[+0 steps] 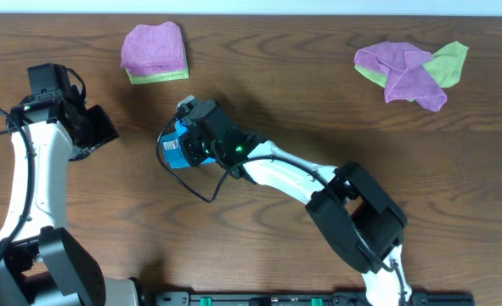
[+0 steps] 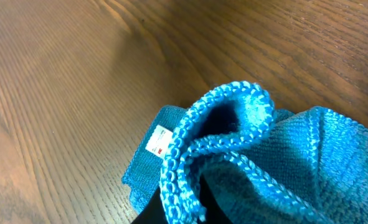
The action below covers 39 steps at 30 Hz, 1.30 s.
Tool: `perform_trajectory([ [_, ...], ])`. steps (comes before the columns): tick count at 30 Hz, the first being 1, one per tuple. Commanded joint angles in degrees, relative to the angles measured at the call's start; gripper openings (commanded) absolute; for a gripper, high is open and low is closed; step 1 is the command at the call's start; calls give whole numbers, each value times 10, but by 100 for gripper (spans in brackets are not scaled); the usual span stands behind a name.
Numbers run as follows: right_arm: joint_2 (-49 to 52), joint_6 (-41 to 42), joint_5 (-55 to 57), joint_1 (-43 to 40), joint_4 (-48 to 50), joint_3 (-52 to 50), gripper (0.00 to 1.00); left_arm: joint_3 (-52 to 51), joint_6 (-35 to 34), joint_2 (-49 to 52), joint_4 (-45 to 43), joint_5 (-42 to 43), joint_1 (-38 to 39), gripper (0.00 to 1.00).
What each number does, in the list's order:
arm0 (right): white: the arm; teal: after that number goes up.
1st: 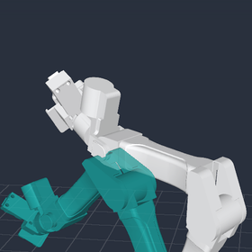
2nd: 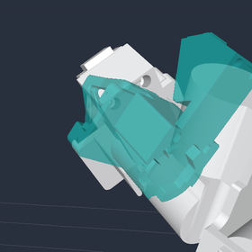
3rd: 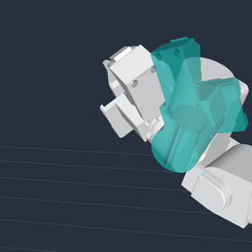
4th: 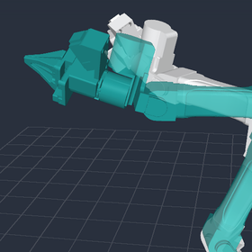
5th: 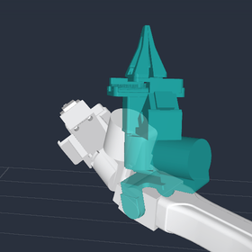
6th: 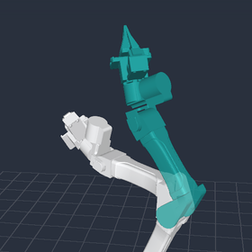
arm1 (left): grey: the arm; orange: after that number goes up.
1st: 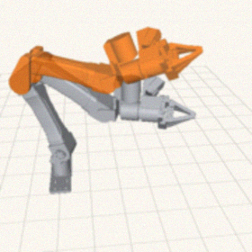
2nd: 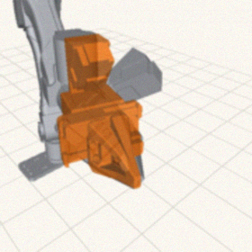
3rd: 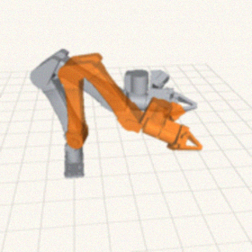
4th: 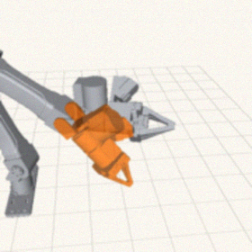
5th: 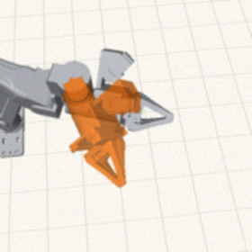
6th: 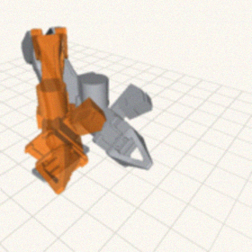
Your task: Fold the cloth
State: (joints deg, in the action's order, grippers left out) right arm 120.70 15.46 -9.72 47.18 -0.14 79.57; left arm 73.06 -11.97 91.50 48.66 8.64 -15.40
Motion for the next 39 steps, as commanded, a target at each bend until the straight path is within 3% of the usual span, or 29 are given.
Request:
perform_trajectory([
  [1,12,-1,7,5,3,13,10,7,0,-9,3,4,-3,50],
  [5,12,-8,-30,14,7,19,40,7,0,-9,2,4,-3,50],
  [11,11,-9,-94,25,-4,36,45,7,0,-9,2,4,-3,50],
  [18,7,-7,-100,28,-18,52,44,7,0,-11,0,4,-3,50],
  [21,-10,-7,-79,18,-36,55,54,7,0,-17,-2,4,-5,51],
  [24,-42,-10,-36,-5,-80,56,62,7,-1,-31,-3,4,-5,67],
  [27,-75,-31,-31,-34,-125,55,76,7,-9,-49,-2,9,-7,98],
  [29,-96,-43,-22,-52,-155,55,84,7,-17,-59,2,20,-9,95],
  [30,-112,-56,-20,-66,-176,56,99,7,-24,-66,5,26,-12,95],
  [39,-218,-99,-23,-139,-347,54,99,7,-49,-82,40,133,-30,95],
])
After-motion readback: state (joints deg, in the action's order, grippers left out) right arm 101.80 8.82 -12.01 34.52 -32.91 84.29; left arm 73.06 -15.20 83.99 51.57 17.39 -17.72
